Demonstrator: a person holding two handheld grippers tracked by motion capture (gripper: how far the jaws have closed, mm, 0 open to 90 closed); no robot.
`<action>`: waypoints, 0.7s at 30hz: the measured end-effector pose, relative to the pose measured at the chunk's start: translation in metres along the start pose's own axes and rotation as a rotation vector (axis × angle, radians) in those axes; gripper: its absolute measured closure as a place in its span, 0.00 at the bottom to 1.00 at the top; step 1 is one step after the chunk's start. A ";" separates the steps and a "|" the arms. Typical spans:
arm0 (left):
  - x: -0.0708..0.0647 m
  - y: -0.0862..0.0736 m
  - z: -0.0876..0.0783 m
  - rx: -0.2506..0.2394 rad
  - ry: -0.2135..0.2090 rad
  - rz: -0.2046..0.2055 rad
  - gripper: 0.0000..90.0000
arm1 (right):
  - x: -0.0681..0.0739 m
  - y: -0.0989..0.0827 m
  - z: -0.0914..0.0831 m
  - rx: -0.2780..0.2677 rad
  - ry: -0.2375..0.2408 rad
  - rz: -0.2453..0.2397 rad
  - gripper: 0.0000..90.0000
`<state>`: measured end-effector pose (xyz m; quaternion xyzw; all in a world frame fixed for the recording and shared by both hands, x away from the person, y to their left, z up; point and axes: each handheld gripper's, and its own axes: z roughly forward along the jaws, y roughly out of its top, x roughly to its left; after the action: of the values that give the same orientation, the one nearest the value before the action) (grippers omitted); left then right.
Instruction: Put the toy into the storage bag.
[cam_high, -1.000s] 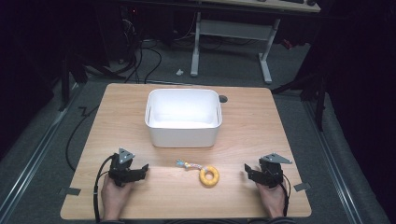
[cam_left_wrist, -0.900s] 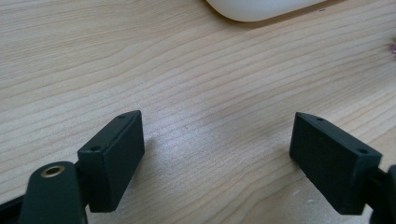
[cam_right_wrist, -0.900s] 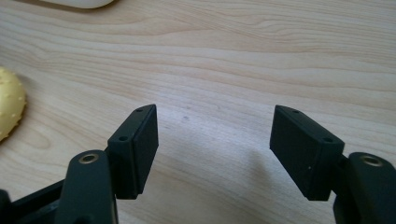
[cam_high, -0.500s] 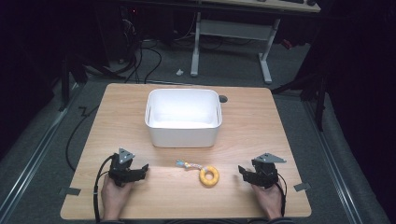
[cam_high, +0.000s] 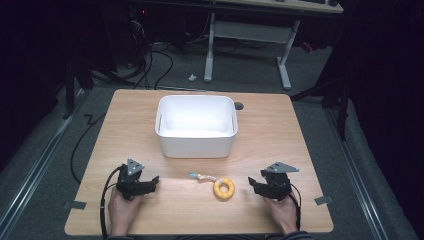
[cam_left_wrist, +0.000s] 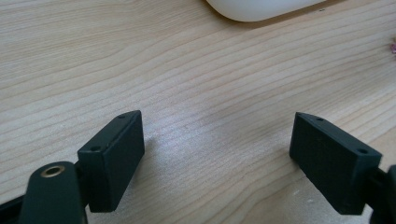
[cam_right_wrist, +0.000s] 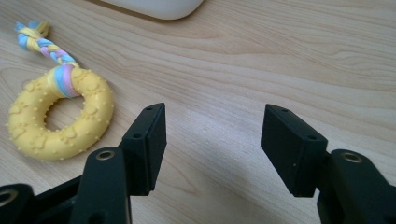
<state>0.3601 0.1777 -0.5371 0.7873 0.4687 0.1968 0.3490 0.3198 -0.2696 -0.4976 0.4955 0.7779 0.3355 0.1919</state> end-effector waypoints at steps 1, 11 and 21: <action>0.000 0.000 0.000 0.000 0.000 0.000 0.20 | 0.000 0.000 0.000 0.000 0.000 0.000 0.46; 0.000 0.000 0.000 0.001 0.009 -0.007 0.21 | 0.011 0.028 0.010 0.027 0.125 -0.049 0.47; 0.001 -0.001 -0.001 -0.003 0.008 -0.019 0.20 | 0.037 0.035 0.017 0.056 0.166 -0.115 0.48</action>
<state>0.3597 0.1793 -0.5371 0.7814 0.4774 0.1972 0.3503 0.3369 -0.2212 -0.4834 0.4257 0.8274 0.3418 0.1320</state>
